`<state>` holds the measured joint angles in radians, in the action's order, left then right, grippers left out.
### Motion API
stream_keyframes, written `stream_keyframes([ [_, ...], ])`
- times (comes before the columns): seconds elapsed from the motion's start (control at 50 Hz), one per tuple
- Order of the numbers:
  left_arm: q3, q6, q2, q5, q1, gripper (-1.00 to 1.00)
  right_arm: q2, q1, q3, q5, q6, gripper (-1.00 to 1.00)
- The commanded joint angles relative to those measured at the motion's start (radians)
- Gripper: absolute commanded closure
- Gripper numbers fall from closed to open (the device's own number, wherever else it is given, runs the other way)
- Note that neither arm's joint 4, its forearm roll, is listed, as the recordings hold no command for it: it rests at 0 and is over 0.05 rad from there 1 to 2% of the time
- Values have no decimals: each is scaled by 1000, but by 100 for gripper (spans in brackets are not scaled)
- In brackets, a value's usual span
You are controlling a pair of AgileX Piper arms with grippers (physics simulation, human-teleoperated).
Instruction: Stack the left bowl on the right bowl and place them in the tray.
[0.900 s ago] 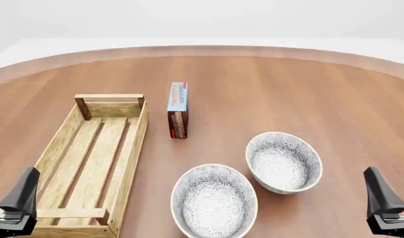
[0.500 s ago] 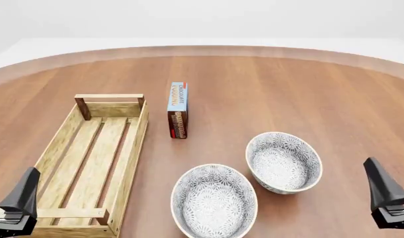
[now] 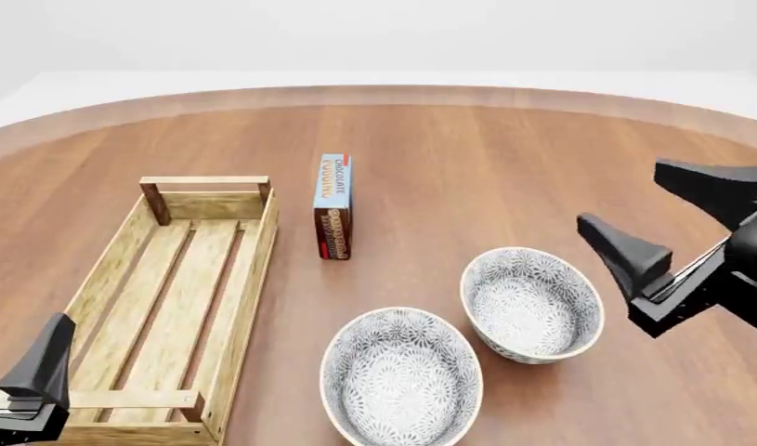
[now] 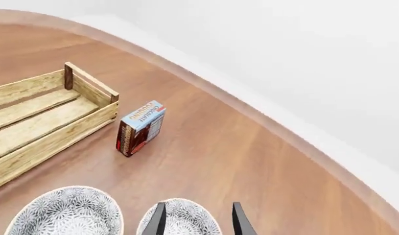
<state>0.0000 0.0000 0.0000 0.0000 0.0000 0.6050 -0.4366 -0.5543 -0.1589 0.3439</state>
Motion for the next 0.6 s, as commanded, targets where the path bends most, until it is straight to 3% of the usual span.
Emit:
stream_keyframes([
  [0.02,0,0,0,0,0,-100,250,-154,-172,-60,116,-100],
  [0.16,0,0,0,0,0,-100,448,-293,-244,-130,151,-100],
  [0.36,0,0,0,0,0,-100,645,-400,-307,-203,159,-100],
  [0.38,0,0,0,0,0,-100,652,-396,-303,-195,176,-100],
  [0.6,0,0,0,0,0,-100,807,-423,-376,-234,136,-100],
])
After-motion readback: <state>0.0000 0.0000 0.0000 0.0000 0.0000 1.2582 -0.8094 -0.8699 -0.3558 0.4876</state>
